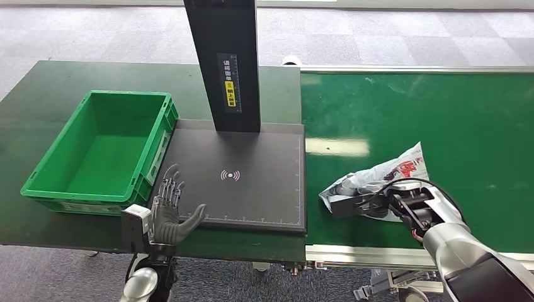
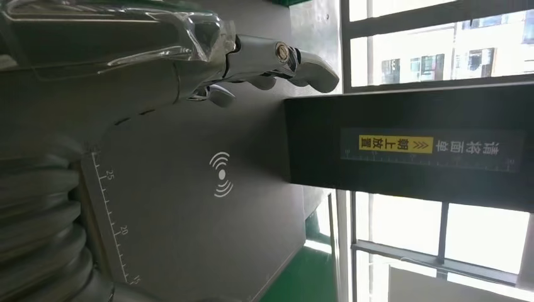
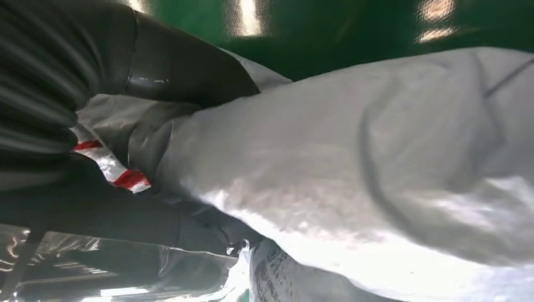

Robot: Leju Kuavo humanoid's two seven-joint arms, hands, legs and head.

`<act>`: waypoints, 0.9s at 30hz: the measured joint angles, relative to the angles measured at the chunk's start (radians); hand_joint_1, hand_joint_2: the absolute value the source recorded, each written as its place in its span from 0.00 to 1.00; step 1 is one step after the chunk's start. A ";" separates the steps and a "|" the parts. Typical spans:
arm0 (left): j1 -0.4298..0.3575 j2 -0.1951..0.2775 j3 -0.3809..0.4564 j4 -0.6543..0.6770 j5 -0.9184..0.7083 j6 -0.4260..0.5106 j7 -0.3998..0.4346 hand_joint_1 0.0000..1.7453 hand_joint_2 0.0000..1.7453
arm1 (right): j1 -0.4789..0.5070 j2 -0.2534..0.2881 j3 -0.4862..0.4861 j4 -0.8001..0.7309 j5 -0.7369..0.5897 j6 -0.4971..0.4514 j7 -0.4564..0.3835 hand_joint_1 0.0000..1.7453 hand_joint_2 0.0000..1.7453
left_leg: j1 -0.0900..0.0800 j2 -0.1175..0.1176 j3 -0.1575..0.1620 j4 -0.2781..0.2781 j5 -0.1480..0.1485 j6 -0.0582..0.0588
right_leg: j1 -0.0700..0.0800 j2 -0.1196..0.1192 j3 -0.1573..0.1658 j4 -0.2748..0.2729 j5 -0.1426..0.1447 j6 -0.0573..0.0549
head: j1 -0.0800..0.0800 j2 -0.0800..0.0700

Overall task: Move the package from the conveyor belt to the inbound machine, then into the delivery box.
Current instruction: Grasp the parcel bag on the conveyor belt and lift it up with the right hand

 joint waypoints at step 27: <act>0.197 -0.048 0.136 -0.336 0.077 0.171 -0.155 0.00 1.00 | 0.409 0.019 -0.479 -0.740 0.089 -1.007 0.005 1.00 1.00 | 0.000 -0.004 -0.005 -0.001 0.000 0.000 | 0.001 -0.002 -0.005 0.000 -0.001 0.000 | 0.000 0.000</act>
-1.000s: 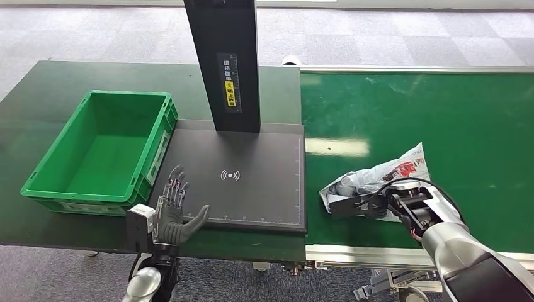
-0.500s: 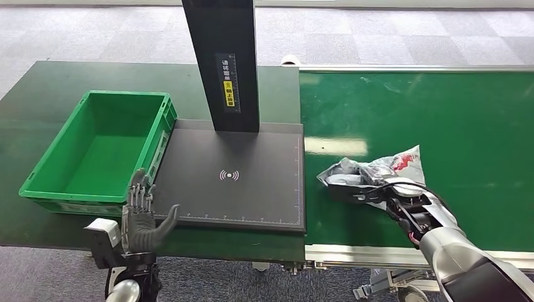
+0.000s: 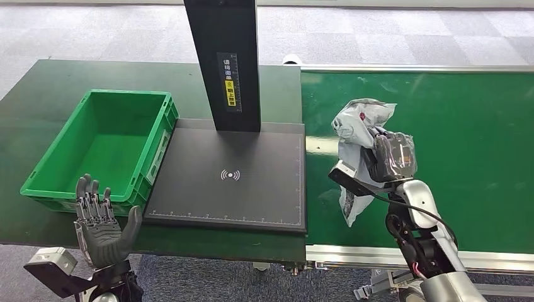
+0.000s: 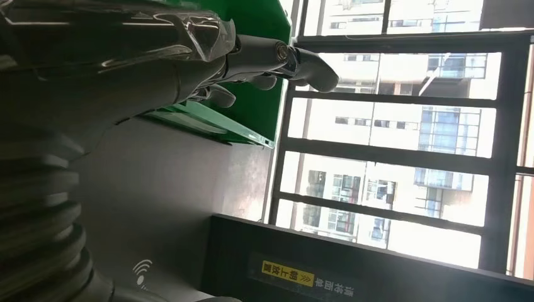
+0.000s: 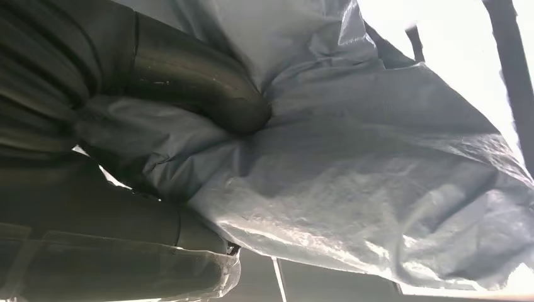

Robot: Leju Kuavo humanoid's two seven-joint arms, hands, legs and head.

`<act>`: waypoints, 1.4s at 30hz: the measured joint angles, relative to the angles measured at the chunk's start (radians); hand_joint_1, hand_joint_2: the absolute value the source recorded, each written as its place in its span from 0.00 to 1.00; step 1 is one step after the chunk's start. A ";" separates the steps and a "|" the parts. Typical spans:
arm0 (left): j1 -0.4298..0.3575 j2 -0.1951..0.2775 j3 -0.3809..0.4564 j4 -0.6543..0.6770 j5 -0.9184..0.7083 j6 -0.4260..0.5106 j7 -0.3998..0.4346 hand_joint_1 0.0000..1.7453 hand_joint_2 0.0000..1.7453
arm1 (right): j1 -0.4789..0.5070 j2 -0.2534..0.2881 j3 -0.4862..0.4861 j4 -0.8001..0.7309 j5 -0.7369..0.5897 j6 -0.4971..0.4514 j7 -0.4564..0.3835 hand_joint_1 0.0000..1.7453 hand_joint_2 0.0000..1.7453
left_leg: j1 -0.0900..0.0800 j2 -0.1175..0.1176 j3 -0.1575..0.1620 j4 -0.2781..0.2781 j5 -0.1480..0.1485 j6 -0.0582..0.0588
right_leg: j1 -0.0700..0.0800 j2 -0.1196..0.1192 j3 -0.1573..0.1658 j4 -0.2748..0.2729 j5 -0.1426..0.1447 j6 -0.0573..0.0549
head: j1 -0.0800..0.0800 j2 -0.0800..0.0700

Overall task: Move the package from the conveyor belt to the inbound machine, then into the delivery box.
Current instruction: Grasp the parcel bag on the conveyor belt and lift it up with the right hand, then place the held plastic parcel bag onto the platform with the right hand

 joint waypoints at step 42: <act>-0.226 0.014 -0.139 0.183 0.020 0.032 -0.075 0.00 0.25 | -0.365 0.461 0.343 0.629 0.354 -0.109 -0.236 1.00 1.00 | 0.000 0.005 0.001 0.000 0.002 -0.001 | 0.001 0.002 -0.001 0.001 0.001 -0.001 | 0.000 0.000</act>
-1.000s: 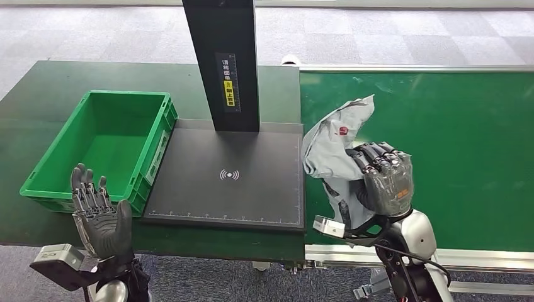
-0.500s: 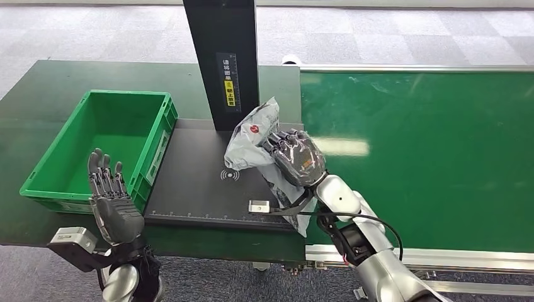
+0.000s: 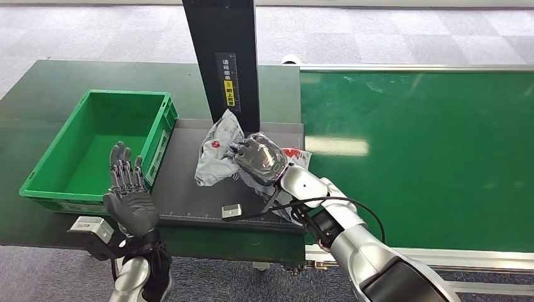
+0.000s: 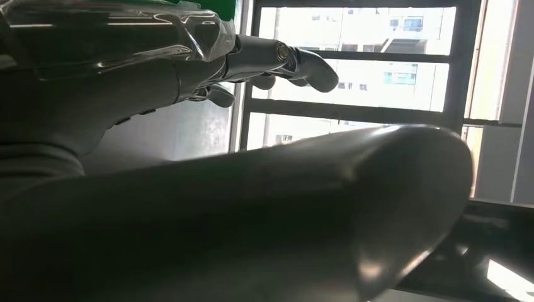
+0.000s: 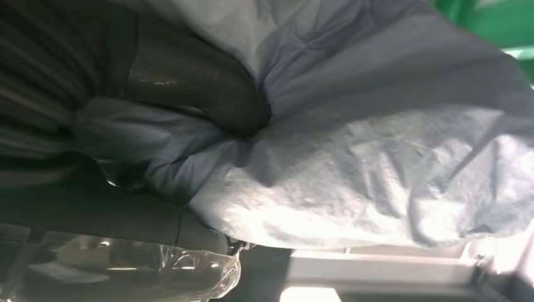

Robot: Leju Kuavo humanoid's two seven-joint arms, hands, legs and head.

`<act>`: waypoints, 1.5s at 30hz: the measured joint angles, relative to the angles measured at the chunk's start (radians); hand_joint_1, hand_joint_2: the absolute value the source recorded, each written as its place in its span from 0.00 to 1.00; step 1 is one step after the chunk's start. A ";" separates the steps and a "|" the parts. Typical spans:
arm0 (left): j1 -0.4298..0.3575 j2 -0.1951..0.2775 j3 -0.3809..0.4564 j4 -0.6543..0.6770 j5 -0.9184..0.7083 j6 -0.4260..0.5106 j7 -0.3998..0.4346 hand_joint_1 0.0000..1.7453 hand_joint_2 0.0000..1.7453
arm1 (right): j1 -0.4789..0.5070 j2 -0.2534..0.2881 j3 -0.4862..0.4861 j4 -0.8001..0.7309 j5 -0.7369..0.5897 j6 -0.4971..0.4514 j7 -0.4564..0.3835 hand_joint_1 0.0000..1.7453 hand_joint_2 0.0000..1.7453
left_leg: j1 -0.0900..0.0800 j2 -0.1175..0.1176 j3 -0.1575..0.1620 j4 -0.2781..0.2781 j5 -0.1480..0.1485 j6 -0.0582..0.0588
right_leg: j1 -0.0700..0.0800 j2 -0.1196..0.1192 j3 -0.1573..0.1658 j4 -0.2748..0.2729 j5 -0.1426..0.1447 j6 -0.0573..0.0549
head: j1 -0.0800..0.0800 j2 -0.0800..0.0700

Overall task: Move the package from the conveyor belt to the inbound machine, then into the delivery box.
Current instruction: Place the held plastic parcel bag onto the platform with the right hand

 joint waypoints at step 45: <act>-0.037 0.010 -0.004 0.103 -0.013 -0.084 0.041 0.00 1.00 | 0.093 -0.004 -0.589 -0.007 -1.191 0.951 -0.178 0.00 1.00 | 0.000 0.000 0.000 0.000 0.000 0.000 | 0.000 0.000 0.000 0.000 0.000 0.000 | 0.000 0.000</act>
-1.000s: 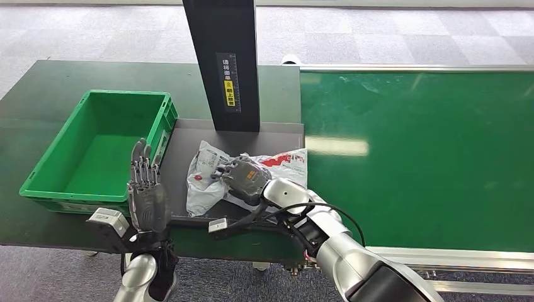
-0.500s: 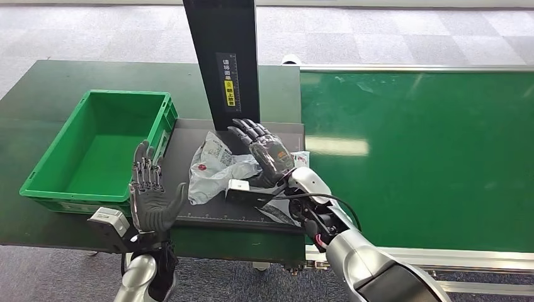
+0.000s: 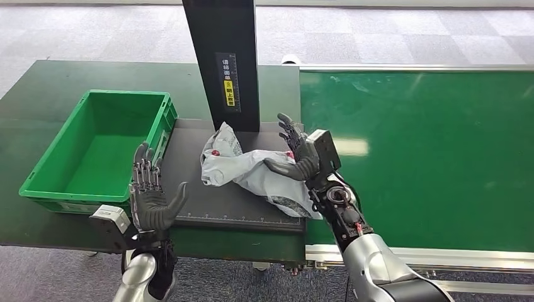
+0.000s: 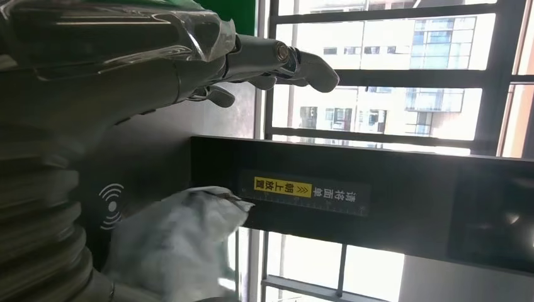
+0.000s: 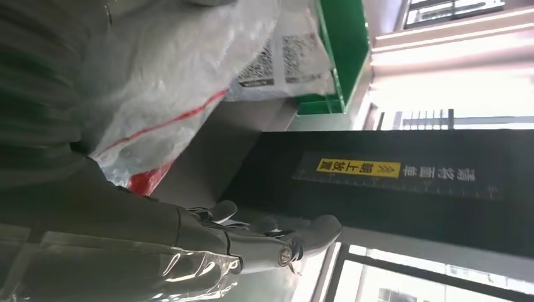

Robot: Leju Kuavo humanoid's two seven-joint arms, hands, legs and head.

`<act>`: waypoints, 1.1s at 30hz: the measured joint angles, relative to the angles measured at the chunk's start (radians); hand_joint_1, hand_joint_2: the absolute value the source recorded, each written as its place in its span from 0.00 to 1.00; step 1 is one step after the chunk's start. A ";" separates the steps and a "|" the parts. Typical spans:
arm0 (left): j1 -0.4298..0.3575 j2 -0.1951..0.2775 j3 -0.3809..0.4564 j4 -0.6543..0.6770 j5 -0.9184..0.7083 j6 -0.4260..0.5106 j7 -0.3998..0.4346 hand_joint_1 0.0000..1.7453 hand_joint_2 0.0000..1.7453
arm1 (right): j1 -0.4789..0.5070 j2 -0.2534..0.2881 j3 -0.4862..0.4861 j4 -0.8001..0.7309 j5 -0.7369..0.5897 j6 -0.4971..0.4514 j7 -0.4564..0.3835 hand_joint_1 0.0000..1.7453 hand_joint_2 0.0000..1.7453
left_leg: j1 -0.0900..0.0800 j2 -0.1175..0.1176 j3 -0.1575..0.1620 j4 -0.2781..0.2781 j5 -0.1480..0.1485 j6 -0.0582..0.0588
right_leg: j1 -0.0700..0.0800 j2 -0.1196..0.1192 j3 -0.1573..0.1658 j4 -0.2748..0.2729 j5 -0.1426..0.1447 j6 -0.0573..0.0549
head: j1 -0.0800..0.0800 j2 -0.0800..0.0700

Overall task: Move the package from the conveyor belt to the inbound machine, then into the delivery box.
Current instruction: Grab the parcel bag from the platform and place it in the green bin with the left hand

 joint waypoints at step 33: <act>-0.049 0.046 -0.046 0.024 -0.314 0.011 0.119 0.00 1.00 | 0.357 -0.184 -0.004 -0.549 -0.229 -0.141 0.029 0.00 1.00 | 0.000 0.000 0.000 0.000 -0.001 0.000 | 0.000 0.000 0.000 0.000 0.000 0.000 | 0.000 0.000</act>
